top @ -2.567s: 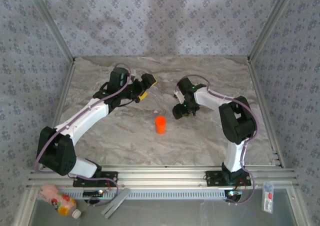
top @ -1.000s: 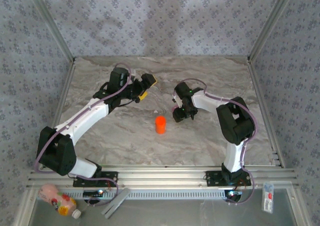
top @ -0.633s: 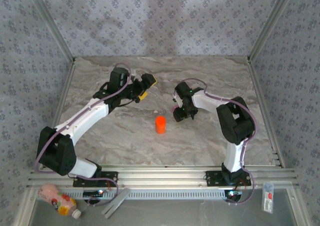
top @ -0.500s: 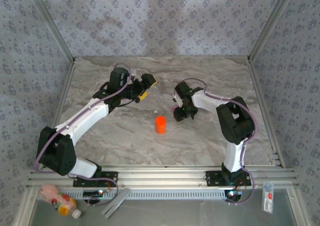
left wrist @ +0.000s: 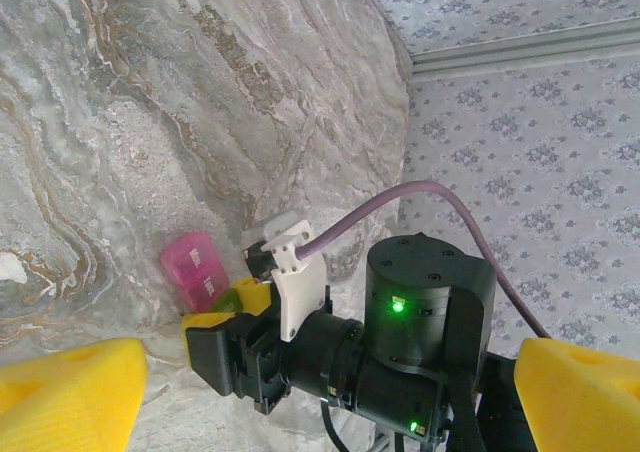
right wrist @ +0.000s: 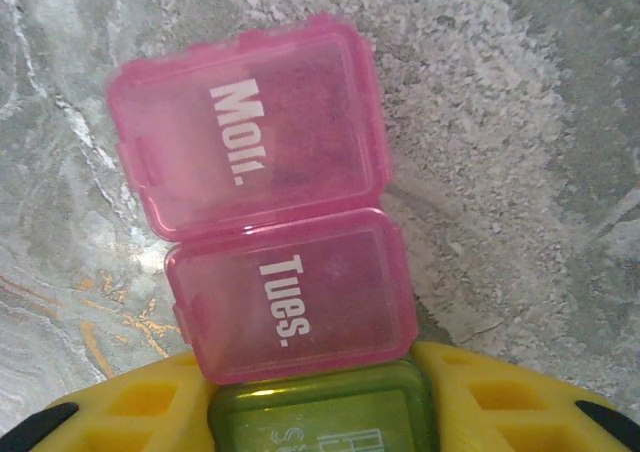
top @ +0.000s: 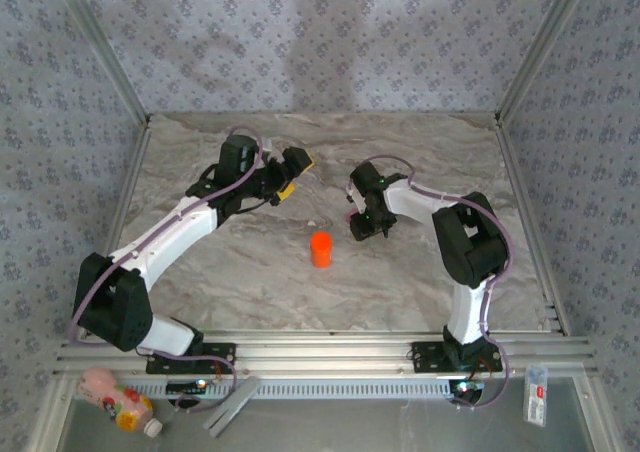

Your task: Sort the pills into containers

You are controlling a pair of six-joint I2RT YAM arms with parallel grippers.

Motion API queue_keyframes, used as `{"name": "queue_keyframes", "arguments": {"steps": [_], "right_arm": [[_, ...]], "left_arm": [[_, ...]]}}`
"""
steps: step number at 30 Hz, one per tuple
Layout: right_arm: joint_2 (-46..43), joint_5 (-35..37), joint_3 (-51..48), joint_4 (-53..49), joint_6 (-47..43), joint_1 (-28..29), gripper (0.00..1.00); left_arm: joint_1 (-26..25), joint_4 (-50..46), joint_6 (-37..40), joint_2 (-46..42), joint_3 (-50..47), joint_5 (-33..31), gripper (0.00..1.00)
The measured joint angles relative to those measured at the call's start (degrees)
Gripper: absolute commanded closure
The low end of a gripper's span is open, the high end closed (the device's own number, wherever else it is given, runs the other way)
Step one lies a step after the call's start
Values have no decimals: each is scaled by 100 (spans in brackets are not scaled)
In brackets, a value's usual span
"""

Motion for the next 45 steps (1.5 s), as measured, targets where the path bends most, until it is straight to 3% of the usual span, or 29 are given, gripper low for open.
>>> {"name": "queue_keyframes", "arguments": {"steps": [6, 12, 22, 32, 45], "right_arm": [[-83, -87, -26, 52, 76, 0, 61], [-765, -326, -98, 87, 269, -24, 61], [-1939, -1067, 92, 354, 739, -103, 61], [-2028, -1427, 313, 592, 1141, -94, 62], [-2028, -1493, 345, 614, 1272, 98, 62]], "left_arm": [[-2, 0, -24, 0, 0, 2, 6], [-2, 96, -243, 0, 0, 118, 7], [-52, 1003, -1268, 2, 0, 428, 11], [-448, 1585, -1860, 310, 37, 540, 11], [-505, 1912, -2033, 531, 98, 535, 11]]}}
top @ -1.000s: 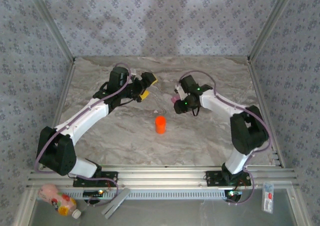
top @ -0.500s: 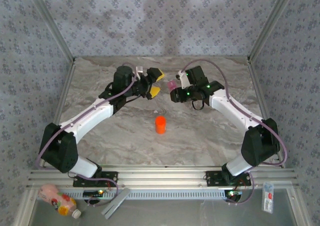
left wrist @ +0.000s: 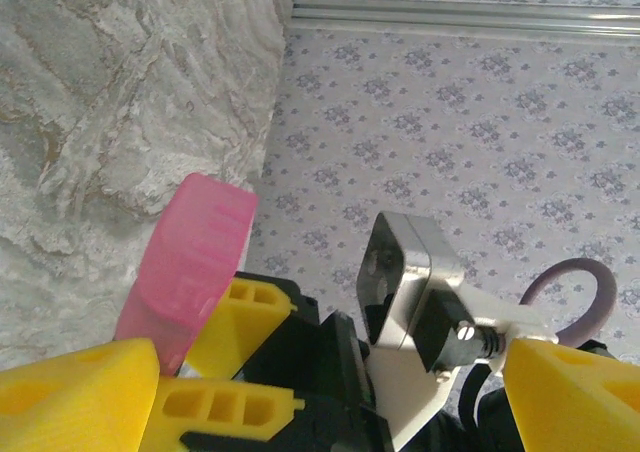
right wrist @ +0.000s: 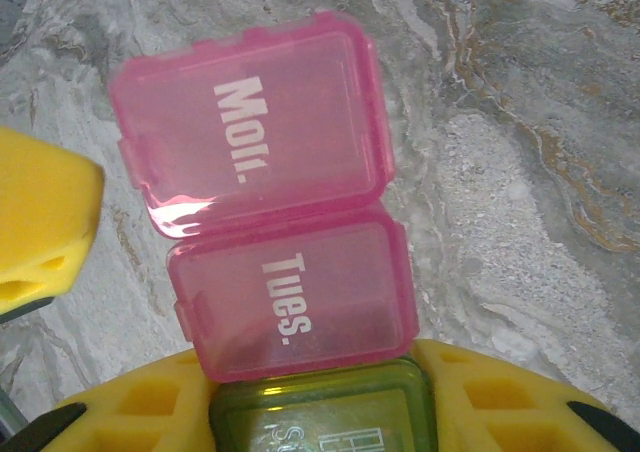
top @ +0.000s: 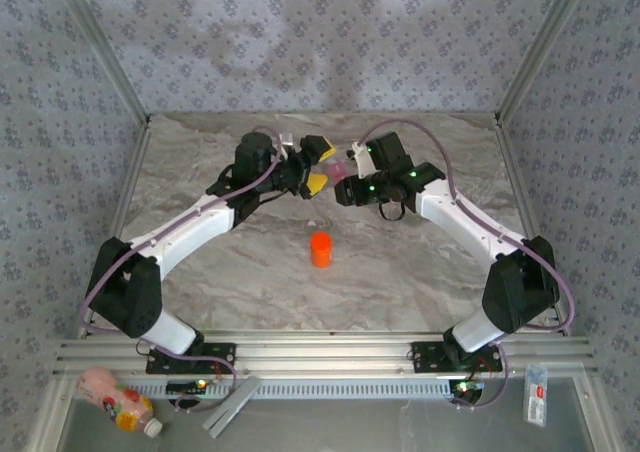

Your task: Sort the pills into containers

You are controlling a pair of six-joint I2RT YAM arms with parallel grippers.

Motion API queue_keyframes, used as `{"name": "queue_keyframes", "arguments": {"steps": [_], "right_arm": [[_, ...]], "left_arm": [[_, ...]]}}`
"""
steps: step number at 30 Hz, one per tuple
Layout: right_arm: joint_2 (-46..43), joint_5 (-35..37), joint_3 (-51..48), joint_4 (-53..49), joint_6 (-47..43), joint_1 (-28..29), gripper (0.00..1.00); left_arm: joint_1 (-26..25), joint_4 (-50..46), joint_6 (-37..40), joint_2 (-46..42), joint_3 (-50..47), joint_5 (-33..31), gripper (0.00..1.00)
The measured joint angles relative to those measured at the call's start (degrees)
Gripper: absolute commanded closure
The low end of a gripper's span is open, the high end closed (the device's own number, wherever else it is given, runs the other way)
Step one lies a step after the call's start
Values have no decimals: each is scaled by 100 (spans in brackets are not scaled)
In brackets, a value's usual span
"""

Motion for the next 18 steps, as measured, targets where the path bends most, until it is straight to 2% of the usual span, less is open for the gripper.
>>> {"name": "queue_keyframes", "arguments": {"steps": [18], "right_arm": [[13, 9, 52, 24, 22, 79, 62]], "left_arm": [[2, 107, -81, 103, 13, 0, 11]]}}
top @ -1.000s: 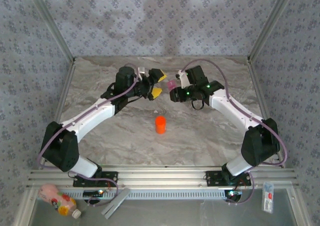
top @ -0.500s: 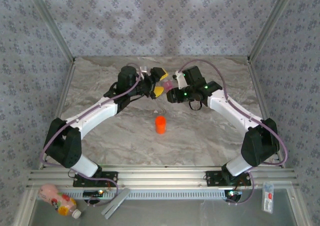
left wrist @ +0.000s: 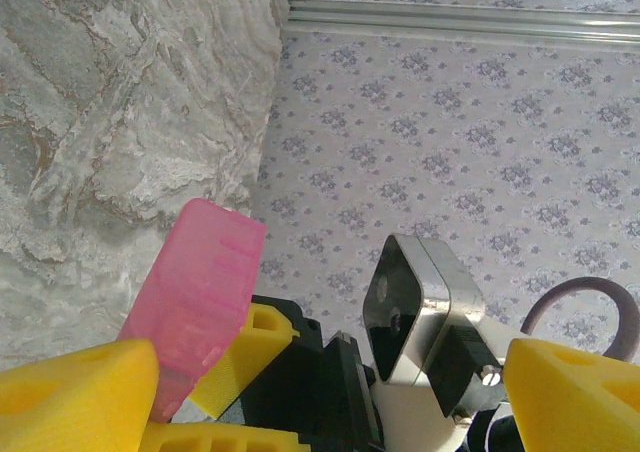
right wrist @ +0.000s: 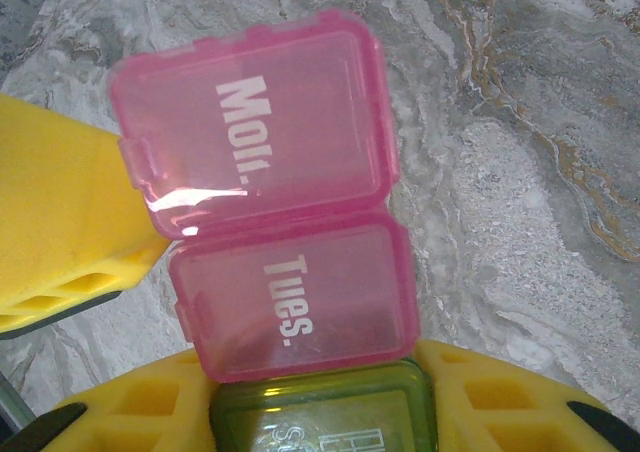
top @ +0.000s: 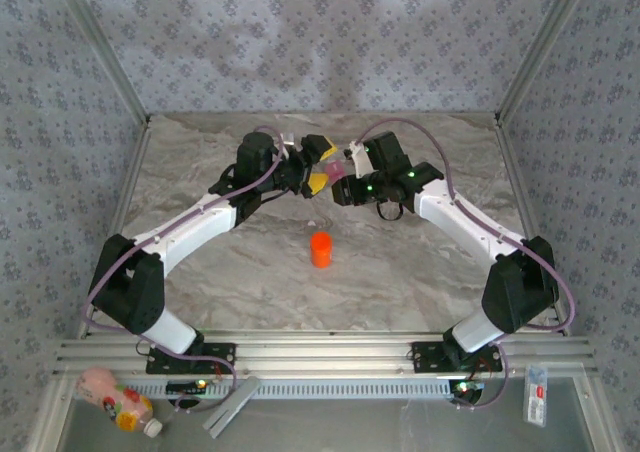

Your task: Sort the pills into containers

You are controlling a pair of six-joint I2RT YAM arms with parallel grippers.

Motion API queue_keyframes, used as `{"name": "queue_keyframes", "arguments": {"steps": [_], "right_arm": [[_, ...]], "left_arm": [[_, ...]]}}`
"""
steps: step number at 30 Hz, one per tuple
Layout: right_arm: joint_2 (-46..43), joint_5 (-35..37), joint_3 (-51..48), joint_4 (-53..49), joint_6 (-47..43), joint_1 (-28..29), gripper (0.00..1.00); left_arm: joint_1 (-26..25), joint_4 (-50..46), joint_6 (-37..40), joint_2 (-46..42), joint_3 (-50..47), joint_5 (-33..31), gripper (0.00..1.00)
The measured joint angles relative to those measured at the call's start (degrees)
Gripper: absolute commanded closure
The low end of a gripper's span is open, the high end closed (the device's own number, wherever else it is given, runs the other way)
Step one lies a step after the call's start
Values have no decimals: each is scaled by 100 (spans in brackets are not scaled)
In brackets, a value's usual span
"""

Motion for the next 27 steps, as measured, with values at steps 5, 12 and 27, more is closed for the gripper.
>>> {"name": "queue_keyframes", "arguments": {"steps": [5, 12, 27], "right_arm": [[9, 0, 0, 0, 0, 2, 63], [11, 0, 0, 2, 0, 2, 63], [129, 42, 0, 24, 2, 52, 64]], "left_arm": [[0, 0, -11, 0, 0, -2, 11], [0, -2, -15, 0, 0, -20, 11], [0, -7, -15, -42, -2, -42, 11]]}}
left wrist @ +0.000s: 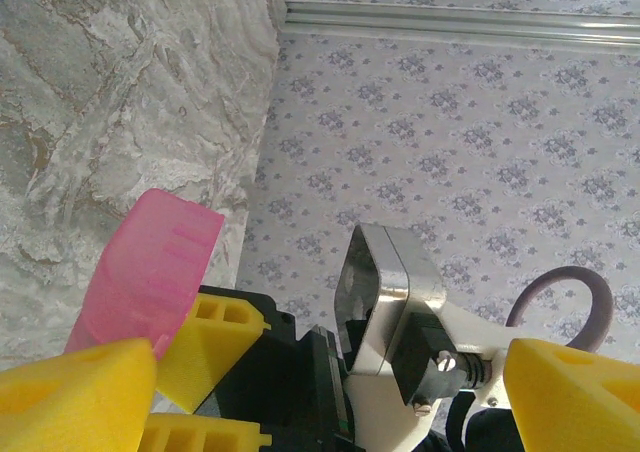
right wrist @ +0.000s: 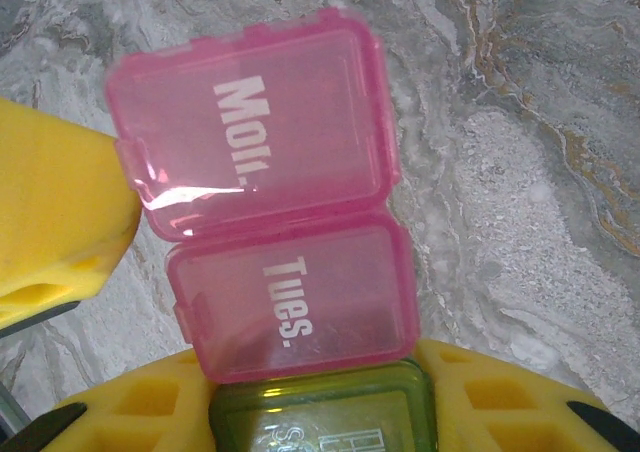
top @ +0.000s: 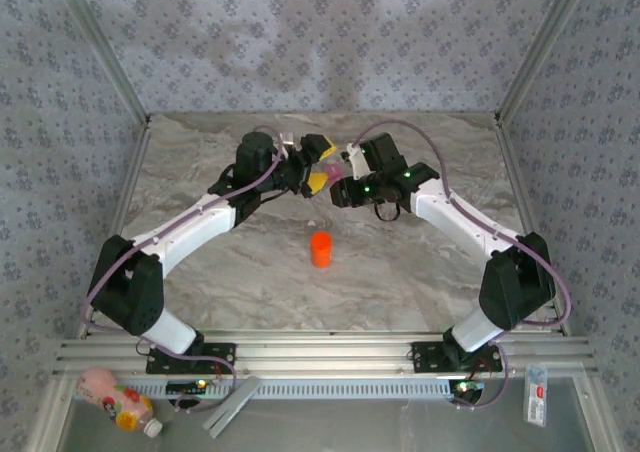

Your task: Sort the pills into containers

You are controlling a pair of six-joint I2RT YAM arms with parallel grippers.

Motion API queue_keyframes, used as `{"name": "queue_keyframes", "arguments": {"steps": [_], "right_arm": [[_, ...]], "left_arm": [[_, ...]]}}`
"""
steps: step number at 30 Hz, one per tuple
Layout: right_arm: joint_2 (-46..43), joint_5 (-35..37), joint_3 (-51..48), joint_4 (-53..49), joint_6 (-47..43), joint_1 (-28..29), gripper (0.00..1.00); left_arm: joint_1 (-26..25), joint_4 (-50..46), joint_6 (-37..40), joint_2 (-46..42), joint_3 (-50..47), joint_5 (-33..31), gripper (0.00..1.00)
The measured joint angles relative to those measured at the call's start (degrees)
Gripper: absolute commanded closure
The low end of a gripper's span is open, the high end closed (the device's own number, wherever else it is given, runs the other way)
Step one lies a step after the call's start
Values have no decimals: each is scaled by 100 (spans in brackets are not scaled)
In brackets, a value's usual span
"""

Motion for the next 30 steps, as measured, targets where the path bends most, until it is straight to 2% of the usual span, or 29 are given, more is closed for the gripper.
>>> {"name": "queue_keyframes", "arguments": {"steps": [16, 25, 30], "right_arm": [[44, 2, 11, 39, 0, 4, 65], [181, -7, 11, 55, -4, 52, 66], [179, -4, -52, 61, -11, -17, 65]], "left_arm": [[-2, -35, -24, -2, 46, -28, 11], [-142, 87, -37, -15, 581, -31, 11], [-39, -323, 219, -221, 584, -210, 10]]}}
